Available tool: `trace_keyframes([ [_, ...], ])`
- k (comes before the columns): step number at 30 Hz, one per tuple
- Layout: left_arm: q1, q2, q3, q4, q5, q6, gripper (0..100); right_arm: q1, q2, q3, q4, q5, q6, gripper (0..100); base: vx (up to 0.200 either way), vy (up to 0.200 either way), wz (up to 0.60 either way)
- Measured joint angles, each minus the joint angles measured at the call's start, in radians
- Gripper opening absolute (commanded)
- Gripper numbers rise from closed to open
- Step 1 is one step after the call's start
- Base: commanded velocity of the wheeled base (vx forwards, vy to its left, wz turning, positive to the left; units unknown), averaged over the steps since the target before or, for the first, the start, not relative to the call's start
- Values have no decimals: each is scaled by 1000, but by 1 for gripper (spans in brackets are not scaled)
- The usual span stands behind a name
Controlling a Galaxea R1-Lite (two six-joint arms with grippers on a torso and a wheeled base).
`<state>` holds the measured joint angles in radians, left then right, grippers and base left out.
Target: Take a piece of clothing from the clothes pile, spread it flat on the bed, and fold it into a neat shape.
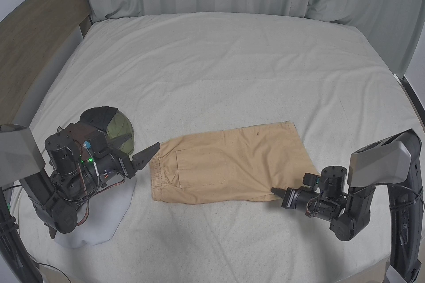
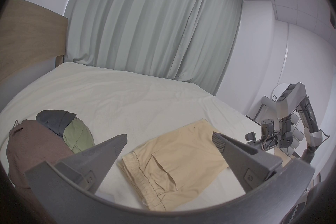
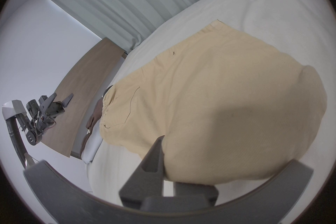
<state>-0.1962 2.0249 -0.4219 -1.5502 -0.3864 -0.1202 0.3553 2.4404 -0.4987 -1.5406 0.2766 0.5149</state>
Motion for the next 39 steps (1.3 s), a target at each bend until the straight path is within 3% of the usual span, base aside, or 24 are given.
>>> trace_keyframes([
  [11, 0, 1, 1, 0, 0, 0, 100, 4, -54, 179, -1, -16, -32, 0, 0, 0, 0],
  [20, -3, -1, 1, 0, -1, -26, 100, 8, -57, 213, -1, -61, -31, 0, 0, 0, 0],
  [21, -4, -2, 1, 0, -1, -34, 100, 8, -57, 215, -1, -61, -31, 100, 0, 0, 0],
  [32, -2, -8, -15, -1, -29, -47, 100, 18, -60, 259, -1, -44, -69, 100, 0, 0, 0],
  [39, -3, -14, -7, -1, -40, -66, 100, 56, -101, 367, 0, 47, -129, 100, 0, 0, 0],
])
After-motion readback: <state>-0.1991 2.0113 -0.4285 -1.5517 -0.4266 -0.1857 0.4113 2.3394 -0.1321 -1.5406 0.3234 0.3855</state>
